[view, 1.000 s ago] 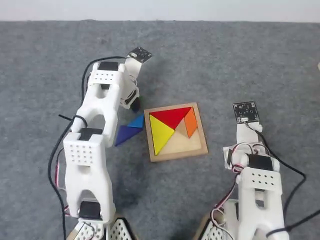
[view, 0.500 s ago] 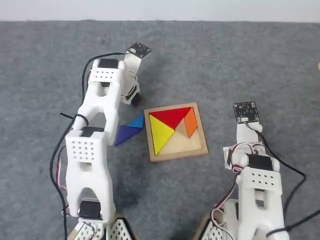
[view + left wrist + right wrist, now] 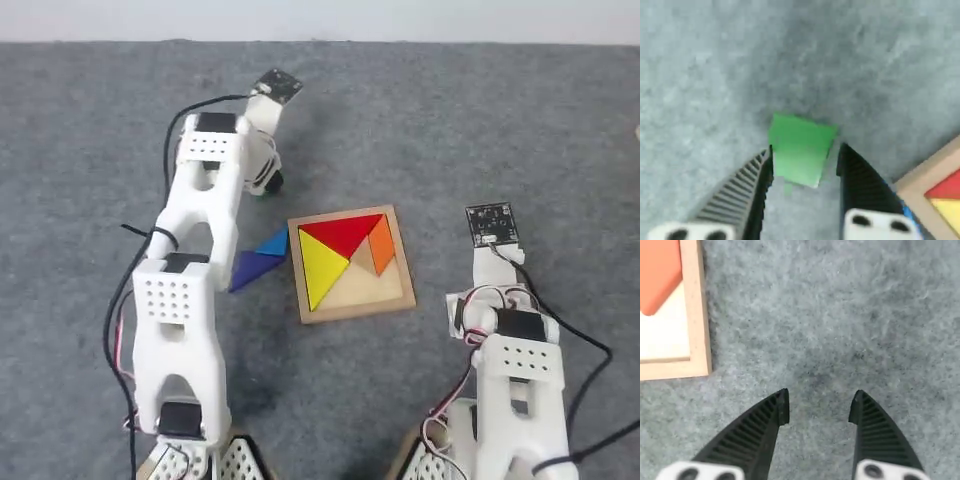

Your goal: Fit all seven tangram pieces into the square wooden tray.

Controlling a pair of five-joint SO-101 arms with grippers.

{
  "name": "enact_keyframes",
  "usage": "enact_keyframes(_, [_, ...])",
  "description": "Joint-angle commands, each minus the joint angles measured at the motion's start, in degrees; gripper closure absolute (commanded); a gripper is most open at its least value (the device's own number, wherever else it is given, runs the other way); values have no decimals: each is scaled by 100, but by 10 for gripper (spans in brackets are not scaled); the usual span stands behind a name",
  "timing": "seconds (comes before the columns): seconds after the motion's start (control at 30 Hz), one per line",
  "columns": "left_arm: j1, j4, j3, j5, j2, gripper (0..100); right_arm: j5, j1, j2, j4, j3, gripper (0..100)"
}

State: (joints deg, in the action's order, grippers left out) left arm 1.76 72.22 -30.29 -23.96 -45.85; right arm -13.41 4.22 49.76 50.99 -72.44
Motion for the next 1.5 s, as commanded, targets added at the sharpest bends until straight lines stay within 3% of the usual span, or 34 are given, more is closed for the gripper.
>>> enact_keyframes(0.0, [-35, -396, -382, 44, -237, 778, -62, 40, 22, -92, 53, 786])
enact_keyframes(0.33, [202, 800, -2185, -167, -1468, 748, -62, 40, 22, -92, 53, 786])
enact_keyframes(0.67, [202, 2875, -4101, -378, -2356, 861, -62, 40, 22, -92, 53, 786])
enact_keyframes(1.0, [325, 2848, -3609, -360, -1389, 919, -62, 57, 22, -92, 53, 786])
enact_keyframes(1.2, [607, 2664, -2941, -404, -607, 780, -62, 66, 22, -92, 53, 786])
enact_keyframes(1.47, [738, 2224, -3055, -818, -1073, 771, -62, 48, 22, -92, 53, 786])
